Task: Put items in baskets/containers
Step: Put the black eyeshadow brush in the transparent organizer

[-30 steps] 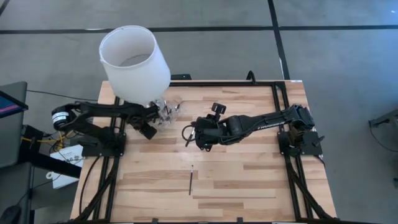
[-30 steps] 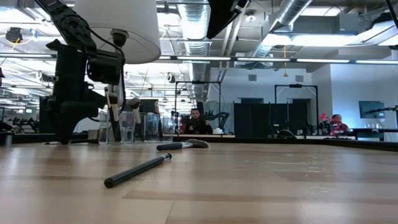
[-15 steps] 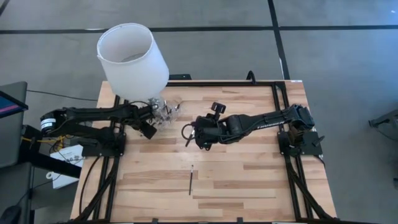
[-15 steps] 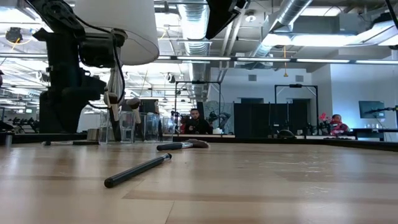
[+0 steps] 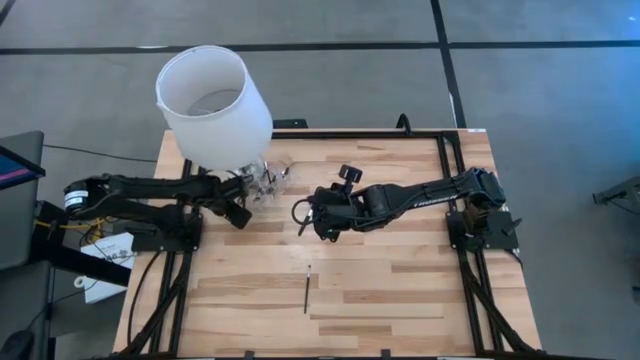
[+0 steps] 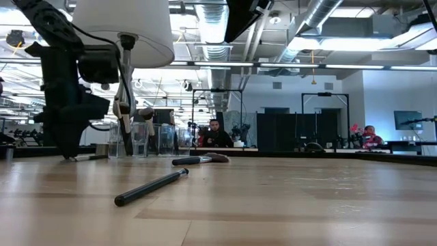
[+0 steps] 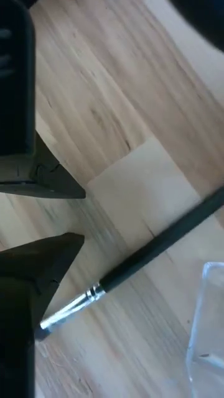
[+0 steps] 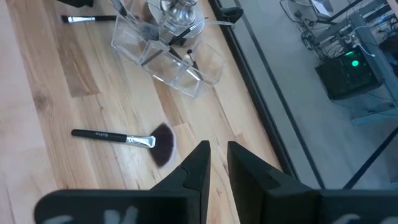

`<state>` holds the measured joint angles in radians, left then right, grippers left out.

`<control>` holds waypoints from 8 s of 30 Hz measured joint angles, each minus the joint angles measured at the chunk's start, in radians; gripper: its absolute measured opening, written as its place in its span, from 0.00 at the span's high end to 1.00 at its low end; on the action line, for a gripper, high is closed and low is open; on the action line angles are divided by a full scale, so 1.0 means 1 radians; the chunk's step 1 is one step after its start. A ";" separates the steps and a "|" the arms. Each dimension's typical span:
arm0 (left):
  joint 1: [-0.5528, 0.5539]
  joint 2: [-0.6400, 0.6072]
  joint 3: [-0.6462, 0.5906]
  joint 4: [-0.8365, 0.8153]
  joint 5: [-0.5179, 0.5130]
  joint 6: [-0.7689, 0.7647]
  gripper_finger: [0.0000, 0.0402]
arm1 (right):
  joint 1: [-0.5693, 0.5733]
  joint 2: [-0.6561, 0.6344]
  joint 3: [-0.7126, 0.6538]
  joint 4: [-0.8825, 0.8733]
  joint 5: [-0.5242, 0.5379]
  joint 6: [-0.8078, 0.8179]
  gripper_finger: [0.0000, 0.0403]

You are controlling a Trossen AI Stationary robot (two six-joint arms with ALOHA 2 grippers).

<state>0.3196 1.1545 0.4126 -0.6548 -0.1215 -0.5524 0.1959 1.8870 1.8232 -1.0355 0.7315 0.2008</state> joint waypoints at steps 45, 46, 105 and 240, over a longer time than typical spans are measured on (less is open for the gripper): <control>-0.333 0.083 -0.016 0.167 -0.212 -0.354 0.91 | 0.021 0.000 0.000 0.021 -0.030 0.000 0.88; -0.361 0.071 -0.018 0.165 -0.209 -0.368 0.94 | 0.031 0.000 0.000 0.021 -0.030 0.000 0.88; -0.865 0.100 -0.018 0.601 -0.055 -0.262 0.95 | -0.047 0.459 -0.352 1.444 -0.811 -0.366 0.62; -0.763 -0.110 -0.015 1.342 -0.570 0.592 0.96 | -0.219 -0.222 -0.932 1.870 -1.229 0.005 0.76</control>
<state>-0.4438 1.0445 0.3971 0.6869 -0.6911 0.0399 -0.0227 1.6653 0.8909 0.8349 -0.4980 0.2054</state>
